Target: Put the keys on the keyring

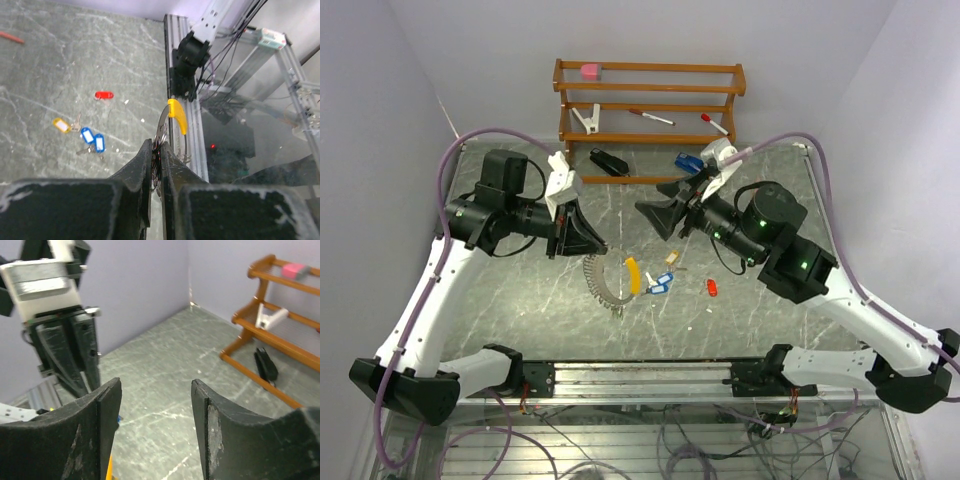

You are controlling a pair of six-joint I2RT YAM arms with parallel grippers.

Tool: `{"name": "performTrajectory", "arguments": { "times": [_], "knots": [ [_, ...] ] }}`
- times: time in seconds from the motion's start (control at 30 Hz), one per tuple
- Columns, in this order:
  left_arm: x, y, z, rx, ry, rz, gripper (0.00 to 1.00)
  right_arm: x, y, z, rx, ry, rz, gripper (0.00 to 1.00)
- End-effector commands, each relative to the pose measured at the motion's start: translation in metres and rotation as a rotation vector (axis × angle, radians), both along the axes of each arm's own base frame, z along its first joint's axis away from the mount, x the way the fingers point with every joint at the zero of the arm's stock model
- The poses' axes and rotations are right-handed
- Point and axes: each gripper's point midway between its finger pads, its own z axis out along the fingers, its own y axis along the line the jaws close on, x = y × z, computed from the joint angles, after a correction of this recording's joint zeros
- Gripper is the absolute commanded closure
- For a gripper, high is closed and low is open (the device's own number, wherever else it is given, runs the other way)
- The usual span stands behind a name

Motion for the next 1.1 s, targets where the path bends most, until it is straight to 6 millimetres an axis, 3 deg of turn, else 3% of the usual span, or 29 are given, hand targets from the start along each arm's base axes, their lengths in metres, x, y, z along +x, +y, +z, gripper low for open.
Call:
{"name": "performTrajectory", "arguments": {
  "times": [0.0, 0.17, 0.33, 0.43, 0.57, 0.63, 0.83, 0.97, 1.07],
  "knots": [
    [0.000, 0.008, -0.013, 0.077, -0.097, 0.001, 0.93, 0.019, -0.018, -0.034, -0.136, 0.133, -0.125, 0.40],
    [0.000, 0.011, -0.019, 0.107, -0.125, 0.011, 0.93, 0.037, -0.035, -0.059, -0.229, 0.258, -0.177, 0.33],
    [0.007, 0.014, -0.018, 0.130, -0.167, 0.054, 0.93, 0.059, -0.069, -0.113, -0.329, 0.512, -0.236, 0.13],
    [0.007, 0.013, -0.021, 0.117, -0.151, 0.056, 0.93, 0.065, -0.090, -0.167, -0.452, 0.714, -0.324, 0.12],
    [0.003, 0.008, -0.025, 0.079, -0.114, 0.038, 0.93, 0.051, -0.117, -0.253, -0.634, 0.997, -0.406, 0.18],
    [0.002, 0.008, -0.030, 0.077, -0.109, 0.033, 0.93, 0.046, -0.126, -0.281, -0.689, 1.066, -0.448, 0.21],
    [-0.004, 0.011, -0.042, 0.095, -0.112, 0.016, 0.93, 0.050, -0.131, -0.325, -0.697, 1.115, -0.483, 0.26],
    [-0.004, 0.011, -0.047, 0.093, -0.096, 0.024, 0.93, 0.044, -0.155, -0.357, -0.823, 1.158, -0.578, 0.27],
    [-0.004, 0.009, -0.052, 0.086, -0.081, 0.014, 0.93, 0.041, -0.166, -0.370, -0.860, 1.190, -0.611, 0.31]
  ]
}}
